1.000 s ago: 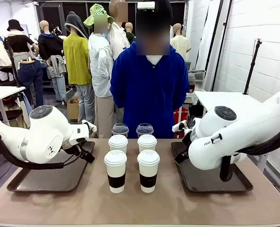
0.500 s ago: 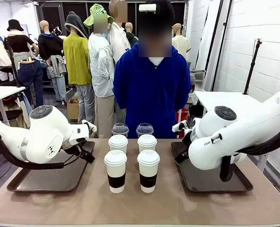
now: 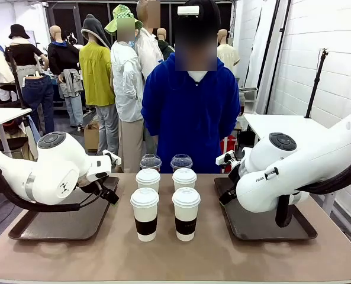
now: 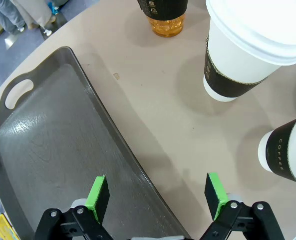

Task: Distribute the coffee onto the tray.
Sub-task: Pick up one iced Americano and place it on the right Handle tray.

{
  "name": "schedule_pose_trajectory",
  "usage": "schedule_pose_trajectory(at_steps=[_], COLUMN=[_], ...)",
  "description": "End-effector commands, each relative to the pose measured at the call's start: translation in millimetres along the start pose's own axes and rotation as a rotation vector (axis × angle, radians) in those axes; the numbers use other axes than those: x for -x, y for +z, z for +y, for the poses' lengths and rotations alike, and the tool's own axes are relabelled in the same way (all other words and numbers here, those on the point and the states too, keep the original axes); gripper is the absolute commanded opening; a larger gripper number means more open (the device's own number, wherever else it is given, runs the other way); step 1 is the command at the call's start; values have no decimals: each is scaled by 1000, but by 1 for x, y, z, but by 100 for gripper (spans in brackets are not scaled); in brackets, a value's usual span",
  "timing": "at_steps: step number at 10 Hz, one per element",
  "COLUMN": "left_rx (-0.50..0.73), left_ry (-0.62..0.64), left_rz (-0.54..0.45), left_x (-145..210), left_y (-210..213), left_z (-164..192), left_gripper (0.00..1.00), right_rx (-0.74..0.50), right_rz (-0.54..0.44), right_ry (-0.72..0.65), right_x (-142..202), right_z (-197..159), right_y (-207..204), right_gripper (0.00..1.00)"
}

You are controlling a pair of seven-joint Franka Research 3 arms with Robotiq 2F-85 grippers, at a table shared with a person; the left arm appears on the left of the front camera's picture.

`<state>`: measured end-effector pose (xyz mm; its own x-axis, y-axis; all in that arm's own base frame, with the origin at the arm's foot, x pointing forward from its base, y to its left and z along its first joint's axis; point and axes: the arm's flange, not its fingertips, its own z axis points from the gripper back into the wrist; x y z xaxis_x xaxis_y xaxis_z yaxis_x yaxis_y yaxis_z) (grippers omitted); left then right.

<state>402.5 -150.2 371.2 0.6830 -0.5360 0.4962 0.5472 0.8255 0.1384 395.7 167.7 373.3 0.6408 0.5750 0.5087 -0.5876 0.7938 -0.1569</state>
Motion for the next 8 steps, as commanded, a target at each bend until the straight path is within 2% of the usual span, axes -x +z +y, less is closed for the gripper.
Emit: schedule_pose_trajectory(at_steps=[1, 5, 7, 8], left_rx=[0, 0, -28, -36], left_ry=[0, 0, -15, -30], left_rz=[0, 0, 7, 4], left_x=[0, 0, -11, -20], left_y=[0, 0, 20, 37], left_z=[0, 0, 0, -2], left_gripper=[100, 100, 100, 100], right_rx=[0, 0, -28, -40], right_rz=[0, 0, -19, -43], right_ry=[0, 0, -6, 4], right_x=[0, 0, -7, -11], right_z=[0, 0, -5, -7], right_y=[0, 0, 19, 41], right_gripper=[100, 100, 100, 100])
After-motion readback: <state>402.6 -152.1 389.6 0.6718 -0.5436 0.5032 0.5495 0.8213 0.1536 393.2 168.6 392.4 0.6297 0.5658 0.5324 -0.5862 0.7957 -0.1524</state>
